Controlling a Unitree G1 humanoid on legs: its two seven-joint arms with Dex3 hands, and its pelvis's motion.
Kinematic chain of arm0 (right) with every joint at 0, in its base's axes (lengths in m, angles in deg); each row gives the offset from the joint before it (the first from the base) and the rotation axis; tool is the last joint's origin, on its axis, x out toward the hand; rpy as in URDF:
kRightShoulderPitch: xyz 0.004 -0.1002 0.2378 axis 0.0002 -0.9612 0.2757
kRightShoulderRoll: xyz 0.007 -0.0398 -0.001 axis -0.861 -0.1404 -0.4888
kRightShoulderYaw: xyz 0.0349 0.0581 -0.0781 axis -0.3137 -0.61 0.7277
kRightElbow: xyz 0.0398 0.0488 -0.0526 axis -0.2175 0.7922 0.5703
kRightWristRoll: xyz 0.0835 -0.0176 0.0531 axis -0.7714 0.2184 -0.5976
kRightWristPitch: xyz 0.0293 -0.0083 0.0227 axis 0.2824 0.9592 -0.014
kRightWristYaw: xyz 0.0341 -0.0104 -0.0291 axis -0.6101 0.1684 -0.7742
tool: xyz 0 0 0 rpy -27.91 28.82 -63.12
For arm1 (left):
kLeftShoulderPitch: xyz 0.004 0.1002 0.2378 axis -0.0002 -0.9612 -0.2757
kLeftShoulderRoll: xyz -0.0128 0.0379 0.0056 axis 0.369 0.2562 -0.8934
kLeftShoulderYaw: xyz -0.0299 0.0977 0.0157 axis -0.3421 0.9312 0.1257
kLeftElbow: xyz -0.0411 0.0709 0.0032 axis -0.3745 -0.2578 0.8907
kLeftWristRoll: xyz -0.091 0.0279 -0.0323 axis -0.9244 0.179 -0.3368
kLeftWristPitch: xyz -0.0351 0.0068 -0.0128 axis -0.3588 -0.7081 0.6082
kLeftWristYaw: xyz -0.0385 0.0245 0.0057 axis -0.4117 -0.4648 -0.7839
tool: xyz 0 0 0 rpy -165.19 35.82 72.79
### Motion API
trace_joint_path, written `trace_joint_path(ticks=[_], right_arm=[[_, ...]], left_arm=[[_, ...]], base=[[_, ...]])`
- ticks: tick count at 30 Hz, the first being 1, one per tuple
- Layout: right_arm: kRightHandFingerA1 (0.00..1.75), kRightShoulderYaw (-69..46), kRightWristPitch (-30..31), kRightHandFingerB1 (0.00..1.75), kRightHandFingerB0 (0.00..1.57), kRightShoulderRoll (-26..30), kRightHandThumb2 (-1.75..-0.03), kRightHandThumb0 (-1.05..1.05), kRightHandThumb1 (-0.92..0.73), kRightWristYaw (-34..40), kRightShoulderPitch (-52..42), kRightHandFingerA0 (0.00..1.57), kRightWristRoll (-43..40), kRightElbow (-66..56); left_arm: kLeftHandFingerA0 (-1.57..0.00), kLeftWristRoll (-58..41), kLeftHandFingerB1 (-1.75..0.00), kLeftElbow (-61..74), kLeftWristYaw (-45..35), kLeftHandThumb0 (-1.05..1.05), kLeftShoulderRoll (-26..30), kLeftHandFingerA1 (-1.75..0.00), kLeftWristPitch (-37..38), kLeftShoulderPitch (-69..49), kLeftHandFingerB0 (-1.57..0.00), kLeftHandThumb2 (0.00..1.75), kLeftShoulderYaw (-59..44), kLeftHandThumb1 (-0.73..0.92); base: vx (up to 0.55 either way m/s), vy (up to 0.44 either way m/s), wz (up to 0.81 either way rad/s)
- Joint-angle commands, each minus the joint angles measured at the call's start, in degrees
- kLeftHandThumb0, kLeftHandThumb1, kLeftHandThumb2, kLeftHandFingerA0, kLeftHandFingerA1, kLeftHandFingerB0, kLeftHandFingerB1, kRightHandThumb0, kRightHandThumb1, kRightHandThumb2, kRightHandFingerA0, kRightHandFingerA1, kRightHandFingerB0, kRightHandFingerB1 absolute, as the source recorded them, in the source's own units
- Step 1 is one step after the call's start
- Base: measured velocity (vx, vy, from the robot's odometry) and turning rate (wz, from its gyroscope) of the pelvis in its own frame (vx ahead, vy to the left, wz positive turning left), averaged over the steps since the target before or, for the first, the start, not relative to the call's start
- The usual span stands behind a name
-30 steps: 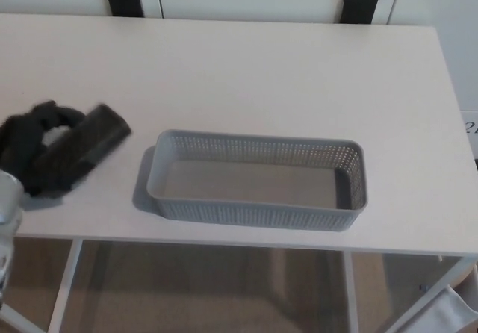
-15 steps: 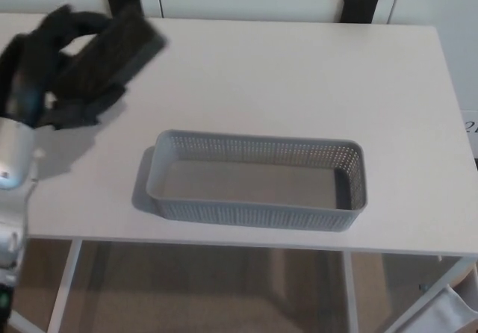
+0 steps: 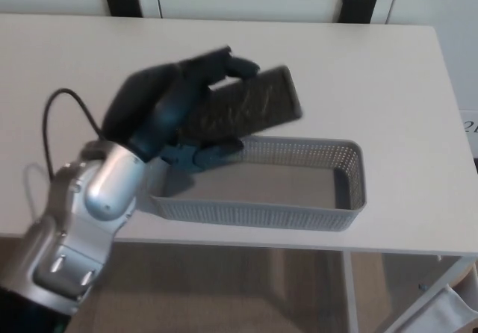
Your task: The robot walks towards a desk on which an eraser is kept on the left hand side and a container is kept on the right hand side. The robot picks up the eraser using its left hand and places it in the container.
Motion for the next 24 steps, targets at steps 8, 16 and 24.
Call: trace_joint_path(ticks=[8, 16, 24], right_arm=[[0.62, 1.2, -0.2, 0.48, 0.34, 1.1, -0.67, -0.49, -0.29, 0.9, 0.2, 0.53, 1.6, -1.1], [0.61, 1.0, -0.5, 0.47, 0.33, 1.4, -0.66, -0.49, -0.29, 0.0, 0.3, 0.5, 1.6, -1.3], [0.61, 1.0, 0.1, 0.47, 0.32, 1.6, -0.66, -0.49, -0.29, -0.2, 1.3, 0.51, 1.7, -1.0]], left_arm=[[-0.74, 7.2, -0.63, -10.4, 3.9, -0.16, -0.3, -1.63, 4.1, 3.8, -0.79, 0.6, 4.0, 0.77], [0.0, 12.2, -0.17, -9.4, -5.5, -0.82, 5.8, -0.09, 3.3, 5.5, 0.0, 0.92, 10.4, 0.53], [0.0, 13.4, -0.06, -6.1, -9.1, -1.02, 7.4, 0.0, 2.3, 4.8, 0.0, 1.07, 12.6, 0.67]], base=[[0.0, 0.0, 0.0], [0.0, 0.0, 0.0], [0.0, 0.0, 0.0]])
